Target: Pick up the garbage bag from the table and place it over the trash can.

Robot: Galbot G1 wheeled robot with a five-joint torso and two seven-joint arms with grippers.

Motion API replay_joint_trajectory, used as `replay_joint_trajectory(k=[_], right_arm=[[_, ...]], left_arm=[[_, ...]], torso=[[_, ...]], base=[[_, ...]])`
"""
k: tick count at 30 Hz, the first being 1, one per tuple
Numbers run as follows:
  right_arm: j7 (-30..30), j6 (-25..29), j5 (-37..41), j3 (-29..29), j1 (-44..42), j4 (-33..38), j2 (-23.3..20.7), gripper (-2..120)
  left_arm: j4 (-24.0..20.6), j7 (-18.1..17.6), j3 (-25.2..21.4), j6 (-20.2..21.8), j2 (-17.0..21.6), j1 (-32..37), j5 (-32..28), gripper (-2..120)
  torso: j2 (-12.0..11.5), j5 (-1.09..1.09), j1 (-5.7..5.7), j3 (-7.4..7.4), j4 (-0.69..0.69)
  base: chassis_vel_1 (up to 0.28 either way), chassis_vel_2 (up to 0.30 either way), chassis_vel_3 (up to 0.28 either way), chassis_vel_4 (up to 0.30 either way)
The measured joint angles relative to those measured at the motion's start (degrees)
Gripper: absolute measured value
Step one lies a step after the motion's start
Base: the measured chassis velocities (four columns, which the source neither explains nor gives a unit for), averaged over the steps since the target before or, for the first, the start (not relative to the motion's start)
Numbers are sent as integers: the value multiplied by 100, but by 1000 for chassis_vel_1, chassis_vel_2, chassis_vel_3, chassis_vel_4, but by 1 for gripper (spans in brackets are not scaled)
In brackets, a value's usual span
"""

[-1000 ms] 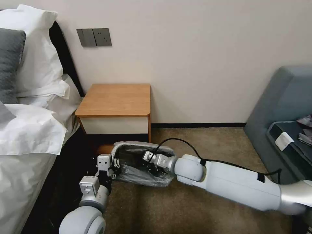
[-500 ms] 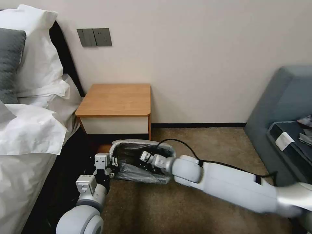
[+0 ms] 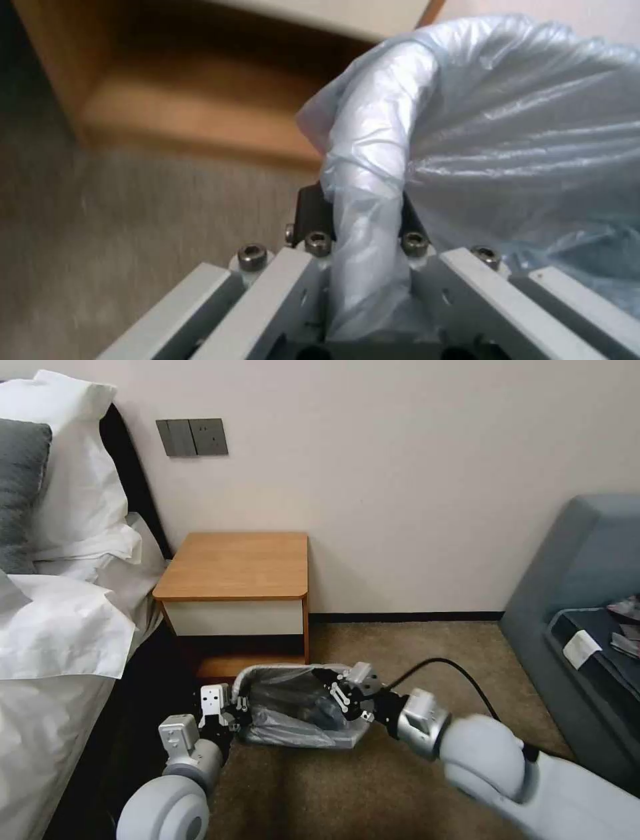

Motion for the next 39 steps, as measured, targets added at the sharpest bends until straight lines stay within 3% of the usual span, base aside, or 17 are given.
replay_joint_trajectory(k=[1, 2, 4, 6, 8, 11, 13, 19, 26, 28, 32, 35, 37, 39], right_arm=[[97, 274, 135, 412, -234, -29, 204, 16], [97, 274, 135, 412, -234, -29, 204, 16], [251, 439, 445, 1116, -596, -32, 541, 26], [324, 480, 572, 1325, -707, -35, 644, 29], [461, 631, 904, 1929, -978, -131, 901, 41], [507, 688, 1021, 2158, -1103, -183, 1001, 48], [515, 722, 1074, 2370, -1212, -217, 1131, 58], [424, 751, 999, 2387, -1319, -299, 1444, 83], [259, 821, 802, 2270, -1440, -405, 1672, 100], [189, 842, 749, 2225, -1458, -425, 1712, 100], [149, 854, 722, 2188, -1461, -434, 1730, 100], [105, 898, 610, 2121, -1529, -462, 1803, 100], [90, 911, 568, 2101, -1557, -475, 1838, 100], [74, 929, 498, 2048, -1598, -512, 1912, 100]], left_arm=[[61, -12, 4, 156, 17, -47, -200, 2], [61, -12, 4, 156, 17, -47, -200, 2], [243, -12, 34, 265, 58, -125, -368, 2], [313, -9, 49, 282, 69, -138, -386, 2], [580, 9, 109, 304, 79, -160, -391, 2], [712, 18, 133, 303, 79, -177, -355, 2], [849, 51, 164, 301, 72, -199, -292, 2], [1095, 104, 179, 268, 30, -180, -249, 2], [1195, 121, 184, 230, -30, -143, -220, 3], [1196, 166, 187, 220, -41, -135, -219, 13], [1190, 195, 186, 206, -58, -133, -231, 21], [1190, 197, 189, 179, -96, -138, -245, 37], [1190, 196, 191, 174, -106, -143, -246, 38], [1190, 193, 182, 167, -117, -166, -246, 51]], torso=[[0, -7, 0, 0, 0], [0, -7, 0, 0, 0], [0, -3, 0, 0, -5], [0, -3, 0, 0, -6], [0, -6, 0, 0, -5], [0, -4, 0, 0, -5], [0, -5, 0, 0, -4], [0, -5, 0, 0, -4], [0, -5, 0, 0, -4], [0, -5, 0, 0, -5], [0, -5, 0, 0, -4], [0, -5, 0, 0, -4], [0, -5, 0, 0, -5], [0, -5, 0, 0, -4]], base=[[0, 0, 0, 0], [0, 0, 0, 0], [0, 0, 0, 0], [0, 0, 0, 0], [0, 0, 0, 0], [0, 0, 0, 0], [0, 0, 0, 0], [0, 0, 0, 0], [0, 0, 0, 0], [0, 0, 0, 0], [0, 0, 0, 0], [0, 0, 0, 0], [0, 0, 0, 0], [0, 0, 0, 0]])
